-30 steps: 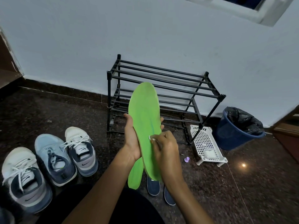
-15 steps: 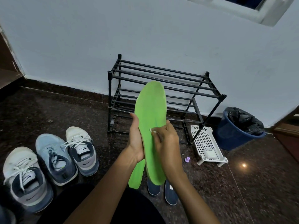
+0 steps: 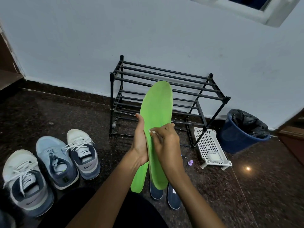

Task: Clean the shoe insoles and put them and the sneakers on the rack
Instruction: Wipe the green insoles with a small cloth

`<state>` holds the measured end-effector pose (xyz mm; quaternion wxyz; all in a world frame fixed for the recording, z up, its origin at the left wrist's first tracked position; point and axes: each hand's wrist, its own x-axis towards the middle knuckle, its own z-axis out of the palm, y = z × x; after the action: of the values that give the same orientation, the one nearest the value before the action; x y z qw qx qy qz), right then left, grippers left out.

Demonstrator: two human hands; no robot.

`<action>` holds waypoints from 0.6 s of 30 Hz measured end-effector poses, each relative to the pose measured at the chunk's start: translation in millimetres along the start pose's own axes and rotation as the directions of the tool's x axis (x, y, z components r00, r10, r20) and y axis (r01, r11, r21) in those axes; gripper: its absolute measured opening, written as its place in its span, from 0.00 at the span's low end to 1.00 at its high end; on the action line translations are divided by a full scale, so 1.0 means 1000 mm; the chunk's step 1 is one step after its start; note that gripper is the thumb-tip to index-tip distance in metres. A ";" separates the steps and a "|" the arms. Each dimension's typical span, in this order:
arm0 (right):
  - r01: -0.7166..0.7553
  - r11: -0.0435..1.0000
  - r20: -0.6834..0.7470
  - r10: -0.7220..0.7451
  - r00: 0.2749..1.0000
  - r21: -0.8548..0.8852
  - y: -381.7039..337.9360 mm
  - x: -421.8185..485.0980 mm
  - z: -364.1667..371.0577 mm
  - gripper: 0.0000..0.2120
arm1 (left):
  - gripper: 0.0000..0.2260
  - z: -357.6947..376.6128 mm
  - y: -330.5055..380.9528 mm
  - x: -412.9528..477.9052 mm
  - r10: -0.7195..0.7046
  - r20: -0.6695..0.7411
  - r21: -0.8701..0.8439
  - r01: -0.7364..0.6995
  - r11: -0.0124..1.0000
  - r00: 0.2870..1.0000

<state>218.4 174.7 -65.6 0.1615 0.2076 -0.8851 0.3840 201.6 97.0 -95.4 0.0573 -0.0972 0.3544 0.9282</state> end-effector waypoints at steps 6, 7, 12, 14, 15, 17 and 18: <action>-0.007 1.000 -0.051 0.006 0.999 -0.030 0.001 0.014 0.004 0.07 | 0.35 0.003 -0.002 -0.004 0.031 -0.006 0.019 -0.031 0.999 0.999; 0.002 1.000 -0.039 -0.003 0.999 -0.021 -0.001 0.009 0.005 0.07 | 0.39 0.002 0.000 -0.005 0.006 0.005 0.020 -0.006 1.000 1.000; 0.009 0.998 0.024 -0.011 1.000 0.066 -0.008 -0.015 0.003 0.09 | 0.40 0.001 0.005 -0.005 0.009 0.046 0.030 -0.011 1.000 0.999; 0.003 0.999 0.019 -0.004 1.000 0.045 -0.006 -0.011 0.002 0.08 | 0.40 0.002 0.006 -0.006 0.006 0.040 0.020 -0.007 1.000 0.999; 0.007 1.000 0.010 -0.007 1.000 0.028 -0.005 -0.006 0.001 0.08 | 0.40 0.003 0.005 -0.007 0.008 0.035 0.013 -0.008 1.000 0.999; 0.015 1.000 -0.025 -0.015 1.000 -0.025 -0.001 0.006 0.000 0.08 | 0.38 0.005 0.003 -0.008 0.040 0.018 0.007 -0.040 0.999 0.999; 0.014 0.999 -0.047 -0.016 0.999 -0.052 0.002 0.013 -0.001 0.08 | 0.35 0.006 0.003 -0.009 0.058 0.002 0.005 -0.058 0.998 0.998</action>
<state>206.1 173.6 -60.1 0.1906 0.2008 -0.8891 0.3645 208.6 98.8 -87.1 0.0310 -0.0861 0.3594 0.9287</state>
